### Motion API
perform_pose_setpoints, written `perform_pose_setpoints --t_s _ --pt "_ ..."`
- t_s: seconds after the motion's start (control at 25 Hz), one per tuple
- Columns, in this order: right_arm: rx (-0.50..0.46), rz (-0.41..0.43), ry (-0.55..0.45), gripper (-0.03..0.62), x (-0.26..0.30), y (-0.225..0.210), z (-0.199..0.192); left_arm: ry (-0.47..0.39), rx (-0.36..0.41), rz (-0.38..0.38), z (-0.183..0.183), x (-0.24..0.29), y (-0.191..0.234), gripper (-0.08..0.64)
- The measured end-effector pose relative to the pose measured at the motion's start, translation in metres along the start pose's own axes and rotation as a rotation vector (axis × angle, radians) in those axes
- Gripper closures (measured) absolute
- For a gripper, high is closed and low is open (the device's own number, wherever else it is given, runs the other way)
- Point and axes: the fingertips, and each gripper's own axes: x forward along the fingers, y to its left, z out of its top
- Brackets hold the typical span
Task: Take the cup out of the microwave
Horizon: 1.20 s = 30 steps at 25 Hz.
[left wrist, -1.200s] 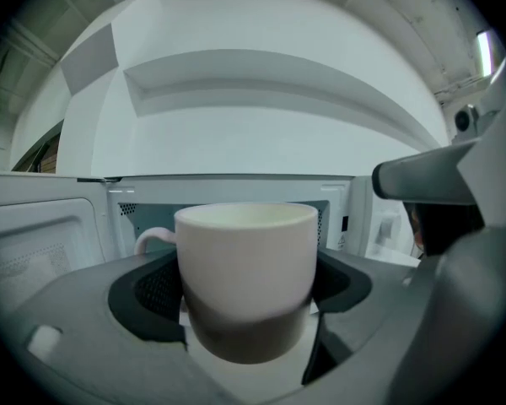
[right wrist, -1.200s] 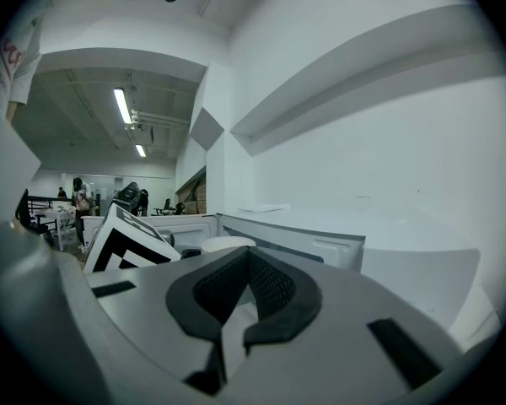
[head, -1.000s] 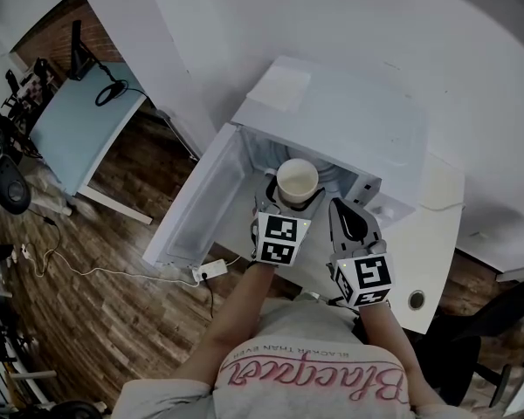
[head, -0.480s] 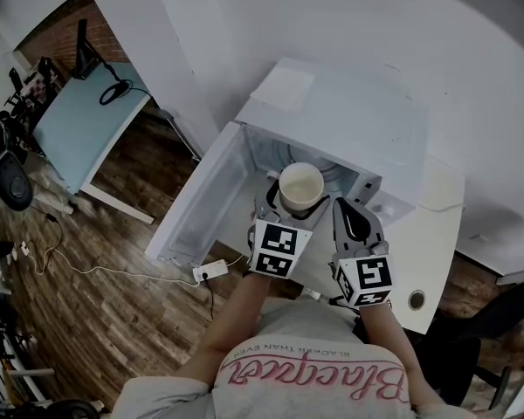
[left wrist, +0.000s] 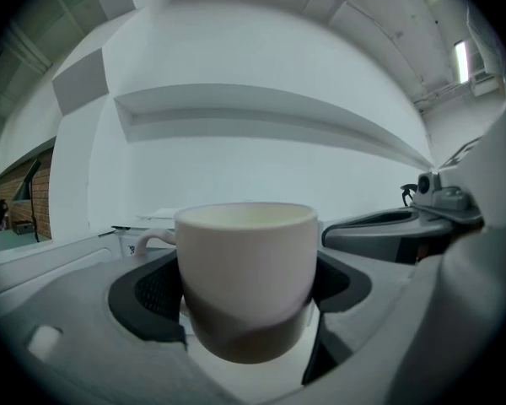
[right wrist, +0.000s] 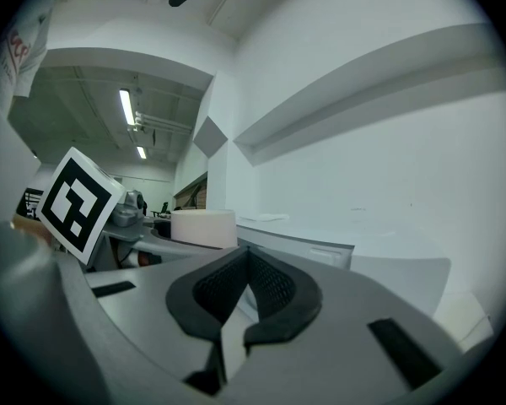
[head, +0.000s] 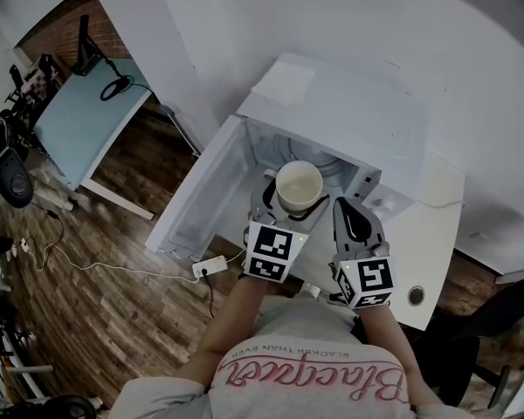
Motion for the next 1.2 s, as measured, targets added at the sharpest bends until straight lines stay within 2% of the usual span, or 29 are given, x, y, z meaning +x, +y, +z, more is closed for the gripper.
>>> perform_pose_setpoints --t_s 0.28,0.64,0.76,1.2 --pt "-0.002 0.017 -0.016 0.583 -0.003 0.007 0.002 -0.009 -0.024 0.029 -0.003 -0.013 0.004 0.132" --pt "-0.018 0.015 -0.023 0.583 -0.001 0.010 0.007 -0.048 -0.033 -0.003 0.005 -0.018 -0.004 0.132" --pt "-0.019 -0.001 -0.023 0.583 -0.002 0.006 0.007 -0.041 -0.006 0.002 0.006 -0.018 -0.003 0.132" --pt "-0.052 -0.012 -0.009 0.583 -0.001 0.000 0.005 -0.034 0.013 0.004 0.005 -0.014 -0.005 0.132"
